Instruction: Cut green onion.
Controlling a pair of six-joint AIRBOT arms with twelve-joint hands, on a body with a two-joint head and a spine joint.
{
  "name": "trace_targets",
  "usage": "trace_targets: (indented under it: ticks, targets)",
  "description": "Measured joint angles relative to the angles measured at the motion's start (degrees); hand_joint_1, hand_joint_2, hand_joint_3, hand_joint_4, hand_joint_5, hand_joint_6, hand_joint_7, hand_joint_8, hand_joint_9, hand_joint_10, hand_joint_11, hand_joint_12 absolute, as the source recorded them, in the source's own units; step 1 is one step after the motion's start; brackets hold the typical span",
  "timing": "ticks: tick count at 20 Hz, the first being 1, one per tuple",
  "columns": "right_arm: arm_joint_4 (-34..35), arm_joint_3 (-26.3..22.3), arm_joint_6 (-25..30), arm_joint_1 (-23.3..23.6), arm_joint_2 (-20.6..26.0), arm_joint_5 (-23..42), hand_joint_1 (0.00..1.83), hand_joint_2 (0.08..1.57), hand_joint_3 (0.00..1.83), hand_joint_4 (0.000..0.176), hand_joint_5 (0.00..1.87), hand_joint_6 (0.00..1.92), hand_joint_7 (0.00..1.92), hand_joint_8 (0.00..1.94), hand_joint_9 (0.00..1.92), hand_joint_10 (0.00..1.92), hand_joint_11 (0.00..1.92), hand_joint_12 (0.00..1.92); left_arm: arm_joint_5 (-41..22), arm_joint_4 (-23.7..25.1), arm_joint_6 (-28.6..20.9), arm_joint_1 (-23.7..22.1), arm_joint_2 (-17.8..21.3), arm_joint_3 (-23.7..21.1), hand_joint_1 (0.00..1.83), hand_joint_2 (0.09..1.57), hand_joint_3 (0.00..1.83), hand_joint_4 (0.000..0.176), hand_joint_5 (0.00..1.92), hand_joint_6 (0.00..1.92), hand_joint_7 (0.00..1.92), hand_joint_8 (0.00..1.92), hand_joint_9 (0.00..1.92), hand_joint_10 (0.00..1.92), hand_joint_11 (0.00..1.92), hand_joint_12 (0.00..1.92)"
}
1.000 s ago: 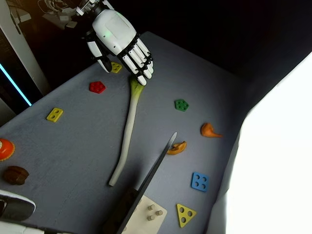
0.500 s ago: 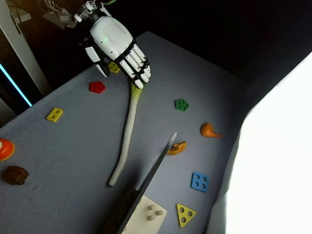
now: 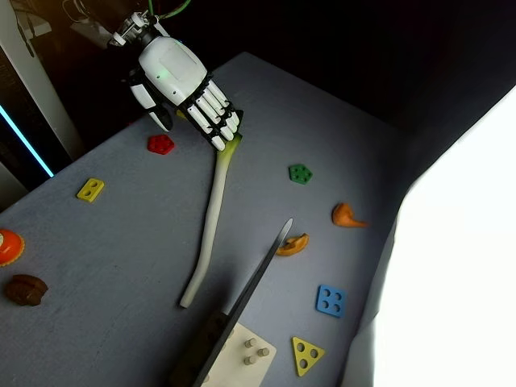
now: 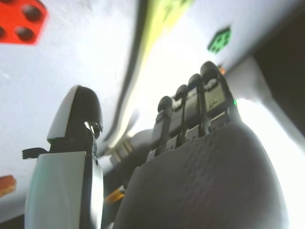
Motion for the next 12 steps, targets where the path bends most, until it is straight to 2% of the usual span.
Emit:
trace_targets:
  ticks: [3,6,7,9,10,12]
  targets:
    - [-0.9,2.1,0.0,0.0,-2.3,1.6,1.07,1.04,0.00,0.000,0.00,0.00,0.00,0.00,0.00,0.00,0.00,0.00,-0.1,0.7,-1.2,1.0,-0.9,0.0,0.99,1.19,0.00,0.034,0.06,0.02,0.01,0.00,0.00,0.00,0.00,0.23]
    - [-0.9,4.9,0.3,-0.4,-4.2,1.8,1.03,1.05,0.00,0.000,0.00,0.00,0.00,0.00,0.00,0.00,0.00,0.00,-0.2,1.2,-1.4,1.6,-0.9,0.3,0.98,1.19,0.00,0.038,0.07,0.02,0.02,0.00,0.01,0.00,0.00,0.23]
    - [-0.7,5.7,0.5,-0.5,-4.8,1.7,1.05,1.05,0.00,0.006,0.00,0.00,0.00,0.00,0.00,0.00,0.00,0.00,-0.1,1.2,-1.4,1.6,-0.9,0.4,0.97,1.20,0.00,0.036,0.06,0.01,0.00,0.00,0.00,0.00,0.00,0.21]
    - [-0.9,6.8,0.6,-0.7,-5.6,1.3,1.06,1.04,0.00,0.000,0.00,0.00,0.00,0.00,0.00,0.00,0.00,0.00,-0.2,1.7,-1.4,1.6,-0.9,0.8,0.99,1.19,0.00,0.033,0.07,0.01,0.00,0.00,0.00,0.00,0.00,0.17]
    - [-3.0,8.3,3.1,-0.7,-6.7,0.7,1.06,1.04,0.00,0.000,0.00,0.00,0.00,0.00,0.00,0.00,0.00,0.00,-0.2,2.6,-1.4,1.6,-0.9,1.0,0.96,1.21,0.00,0.032,0.05,0.00,0.00,0.00,0.00,0.00,0.00,0.11]
    - [-3.7,9.2,3.9,-0.7,-7.5,0.6,1.06,1.04,0.00,0.000,0.00,0.00,0.00,0.00,0.00,0.00,0.00,0.00,-0.2,2.7,-1.4,1.6,-0.9,1.0,0.96,1.21,0.00,0.032,0.05,0.00,0.00,0.00,0.00,0.00,0.00,0.11]
